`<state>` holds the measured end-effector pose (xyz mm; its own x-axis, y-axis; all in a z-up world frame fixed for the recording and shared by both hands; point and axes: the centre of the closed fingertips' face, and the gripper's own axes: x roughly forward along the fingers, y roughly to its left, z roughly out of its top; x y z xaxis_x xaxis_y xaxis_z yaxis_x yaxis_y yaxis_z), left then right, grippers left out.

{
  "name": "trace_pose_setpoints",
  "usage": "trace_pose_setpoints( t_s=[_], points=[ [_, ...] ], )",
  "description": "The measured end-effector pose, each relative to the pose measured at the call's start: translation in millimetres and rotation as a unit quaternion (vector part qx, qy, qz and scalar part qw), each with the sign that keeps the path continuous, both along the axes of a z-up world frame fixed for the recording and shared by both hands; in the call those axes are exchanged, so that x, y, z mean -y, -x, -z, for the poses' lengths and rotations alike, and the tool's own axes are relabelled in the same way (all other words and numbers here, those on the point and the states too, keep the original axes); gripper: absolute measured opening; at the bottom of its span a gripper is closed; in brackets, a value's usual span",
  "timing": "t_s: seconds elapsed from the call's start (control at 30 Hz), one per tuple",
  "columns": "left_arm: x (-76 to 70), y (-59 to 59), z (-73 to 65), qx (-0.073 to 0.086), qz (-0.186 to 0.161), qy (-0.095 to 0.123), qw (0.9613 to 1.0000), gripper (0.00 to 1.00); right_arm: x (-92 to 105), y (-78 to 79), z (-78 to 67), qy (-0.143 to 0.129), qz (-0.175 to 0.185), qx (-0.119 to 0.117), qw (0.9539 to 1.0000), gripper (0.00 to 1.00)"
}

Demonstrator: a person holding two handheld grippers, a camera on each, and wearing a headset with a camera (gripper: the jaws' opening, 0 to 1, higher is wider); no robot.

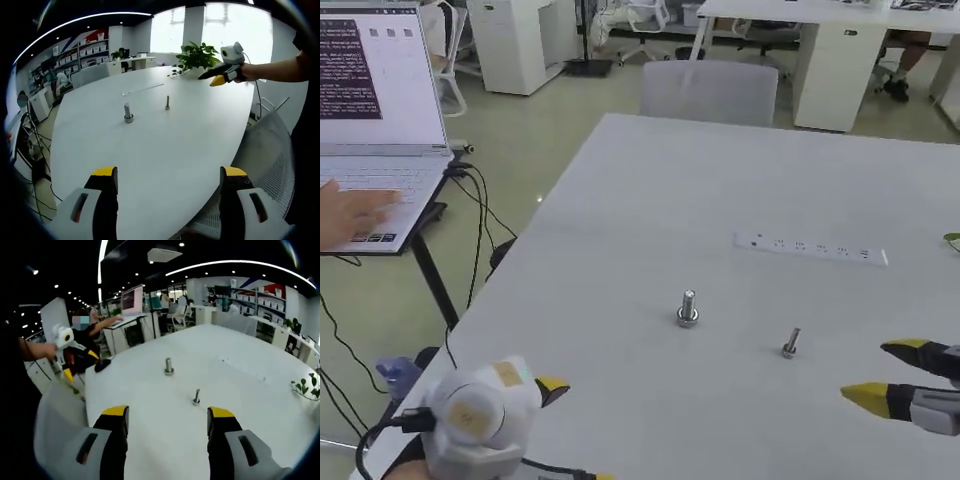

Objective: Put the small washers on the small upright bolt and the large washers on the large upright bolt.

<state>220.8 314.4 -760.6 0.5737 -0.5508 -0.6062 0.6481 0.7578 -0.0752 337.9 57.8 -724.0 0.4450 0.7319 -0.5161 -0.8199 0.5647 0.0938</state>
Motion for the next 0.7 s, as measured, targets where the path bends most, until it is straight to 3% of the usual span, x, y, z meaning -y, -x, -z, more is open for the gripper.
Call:
trace_pose_setpoints(
  t_s=[0.17, 0.3, 0.6, 0.7],
  points=[
    [2.4, -0.4, -6.4, 0.004, -0.008, 0.013, 0.9999, 0.84, 4.3, 17.8, -0.2, -0.014, 0.016, 0.009, 0.9997, 0.73],
    [2.2, -2.2, -11.4, 0.006, -0.016, 0.023, 0.9996, 0.83, 8.6, 37.1, 6.2, 0.0, 0.015, 0.01, 0.9998, 0.75],
    [5.7, -3.4, -13.7, 0.009, -0.019, 0.028, 0.9994, 0.84, 23.4, 63.7, 29.5, 0.0, 0.036, -0.009, 0.9993, 0.79],
    [7.2, -2.8, -14.4, 0.008, -0.019, 0.029, 0.9994, 0.84, 23.9, 70.3, 31.1, 0.0, 0.035, -0.01, 0.9994, 0.79]
  ],
)
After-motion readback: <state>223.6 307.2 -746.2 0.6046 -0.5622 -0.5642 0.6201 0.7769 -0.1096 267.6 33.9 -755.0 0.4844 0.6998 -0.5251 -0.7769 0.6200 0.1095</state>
